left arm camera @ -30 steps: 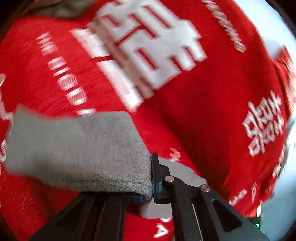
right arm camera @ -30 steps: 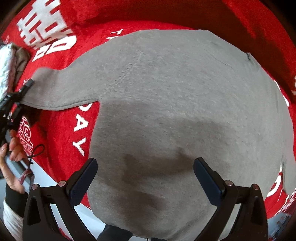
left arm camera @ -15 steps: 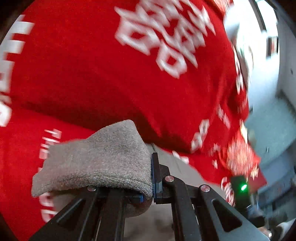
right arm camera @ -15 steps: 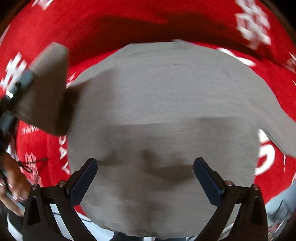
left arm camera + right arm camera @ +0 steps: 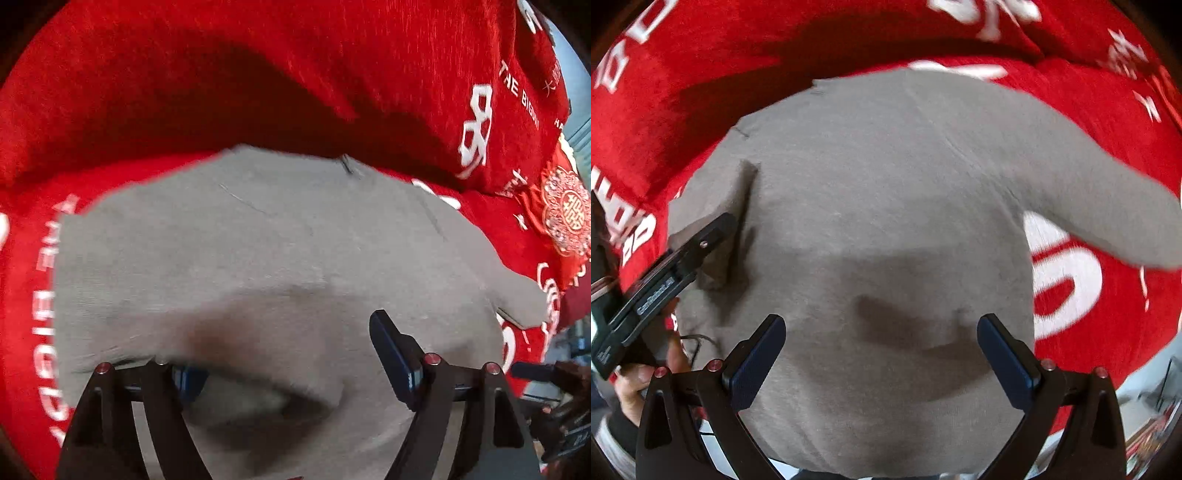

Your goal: Fold small clothes

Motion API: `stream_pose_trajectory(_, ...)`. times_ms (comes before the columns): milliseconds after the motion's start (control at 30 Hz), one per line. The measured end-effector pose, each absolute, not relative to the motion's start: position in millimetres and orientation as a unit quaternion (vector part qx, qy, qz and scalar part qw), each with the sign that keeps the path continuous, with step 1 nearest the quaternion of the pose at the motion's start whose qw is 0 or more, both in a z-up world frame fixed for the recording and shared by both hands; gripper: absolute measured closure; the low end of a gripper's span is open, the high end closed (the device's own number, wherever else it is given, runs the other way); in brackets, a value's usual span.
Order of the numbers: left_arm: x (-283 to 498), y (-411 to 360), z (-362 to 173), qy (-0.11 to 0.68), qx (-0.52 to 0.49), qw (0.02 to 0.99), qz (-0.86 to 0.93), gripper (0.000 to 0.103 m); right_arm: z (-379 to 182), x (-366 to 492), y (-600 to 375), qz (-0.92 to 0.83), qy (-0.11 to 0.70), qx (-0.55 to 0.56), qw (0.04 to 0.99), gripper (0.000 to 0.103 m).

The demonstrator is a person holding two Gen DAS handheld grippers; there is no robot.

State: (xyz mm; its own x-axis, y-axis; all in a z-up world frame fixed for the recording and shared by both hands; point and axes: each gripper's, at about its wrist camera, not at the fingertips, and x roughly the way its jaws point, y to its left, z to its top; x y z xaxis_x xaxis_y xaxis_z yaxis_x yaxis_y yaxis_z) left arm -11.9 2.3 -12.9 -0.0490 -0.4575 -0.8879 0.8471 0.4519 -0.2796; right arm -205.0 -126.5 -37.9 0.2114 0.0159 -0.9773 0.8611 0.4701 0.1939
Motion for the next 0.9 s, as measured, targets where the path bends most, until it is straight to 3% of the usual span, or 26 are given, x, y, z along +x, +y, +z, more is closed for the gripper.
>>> stream_pose_trajectory(233, 30, 82, 32, 0.506, 0.180, 0.728, -0.427, 0.022, -14, -112, -100, -0.262, 0.559, 0.243, 0.748, 0.000)
stream_pose_trajectory(433, 72, 135, 6, 0.538, 0.198, 0.750, -0.330, 0.022, -48, -15, -47, -0.216, 0.605, 0.001, 0.767, 0.001)
stream_pose_trajectory(467, 75, 142, -3, 0.547, 0.197, 0.748, -0.319, 0.022, -57, -7, -40, -0.212, 0.609, -0.031, 0.764, 0.006)
stream_pose_trajectory(500, 76, 142, -7, 0.551, 0.198, 0.747, -0.316, 0.022, -68, 3, -33, -0.211, 0.614, -0.076, 0.757, 0.013)
stream_pose_trajectory(533, 75, 143, -14, 0.555, 0.199, 0.744, -0.314, 0.022, -73, 9, -30, -0.214, 0.617, -0.100, 0.750, 0.041)
stream_pose_trajectory(567, 75, 143, -21, 0.559, 0.203, 0.742, -0.310, 0.022, -80, 14, -29, -0.214, 0.622, -0.122, 0.744, 0.100)
stream_pose_trajectory(600, 73, 144, -25, 0.560, 0.206, 0.742, -0.307, 0.022, -83, 16, -37, -0.211, 0.624, -0.109, 0.744, 0.096)
stream_pose_trajectory(733, 66, 142, -29, 0.556, 0.203, 0.746, -0.306, 0.022, -49, -13, -92, -0.273, 0.555, 0.067, 0.783, 0.098)
stream_pose_trajectory(800, 64, 136, -28, 0.558, 0.205, 0.744, -0.305, 0.018, -38, -51, -136, -0.296, 0.488, 0.228, 0.789, 0.097)
stream_pose_trajectory(833, 64, 136, -29, 0.562, 0.206, 0.742, -0.304, 0.010, -41, -74, -154, -0.309, 0.457, 0.304, 0.777, 0.097)
stream_pose_trajectory(900, 63, 130, -33, 0.568, 0.217, 0.733, -0.305, 0.008, -60, -126, -185, -0.330, 0.396, 0.447, 0.730, 0.094)
